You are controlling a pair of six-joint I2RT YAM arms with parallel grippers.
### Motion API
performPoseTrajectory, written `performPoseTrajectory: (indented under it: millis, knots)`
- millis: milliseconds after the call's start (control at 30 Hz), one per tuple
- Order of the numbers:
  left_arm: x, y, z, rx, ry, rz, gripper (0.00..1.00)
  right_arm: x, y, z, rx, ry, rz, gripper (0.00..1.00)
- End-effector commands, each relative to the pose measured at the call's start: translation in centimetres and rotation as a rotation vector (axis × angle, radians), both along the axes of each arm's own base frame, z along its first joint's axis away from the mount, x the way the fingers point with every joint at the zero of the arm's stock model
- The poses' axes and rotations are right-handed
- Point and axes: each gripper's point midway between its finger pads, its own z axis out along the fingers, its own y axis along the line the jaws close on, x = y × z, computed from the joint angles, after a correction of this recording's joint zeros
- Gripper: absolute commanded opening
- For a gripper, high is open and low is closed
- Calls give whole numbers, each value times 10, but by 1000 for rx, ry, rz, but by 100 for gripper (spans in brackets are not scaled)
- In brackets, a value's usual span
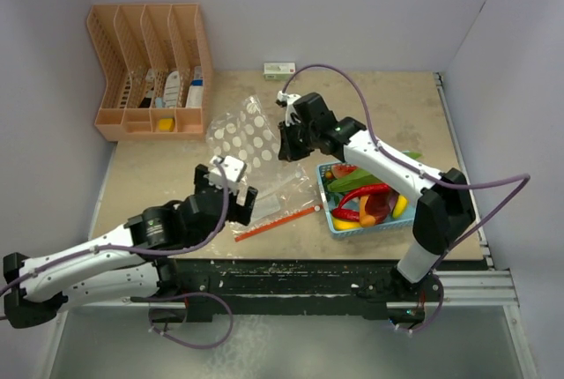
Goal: Place the food in the zip-top bag and seal the zipper
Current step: Pick up the zipper food storage bag at the center of the board.
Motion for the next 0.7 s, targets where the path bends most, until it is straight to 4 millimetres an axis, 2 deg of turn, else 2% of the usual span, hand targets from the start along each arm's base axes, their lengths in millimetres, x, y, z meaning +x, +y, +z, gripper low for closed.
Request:
performPoseTrajectory:
  millis: [0, 233, 433, 667]
  knots:
    - [20, -34, 32, 87, -158, -113, 99, -9, -1, 40, 64, 10, -38, 0]
    - [36, -56, 42, 156, -330, -184, 99, -15, -3, 80, 100, -5, -25, 0]
    - [29, -65, 45, 135, -473, -305, 99, -29, -3, 108, 151, 13, -9, 0]
    - [25, -72, 36, 176, -622, -383, 99, -38, -5, 147, 215, -24, -4, 0]
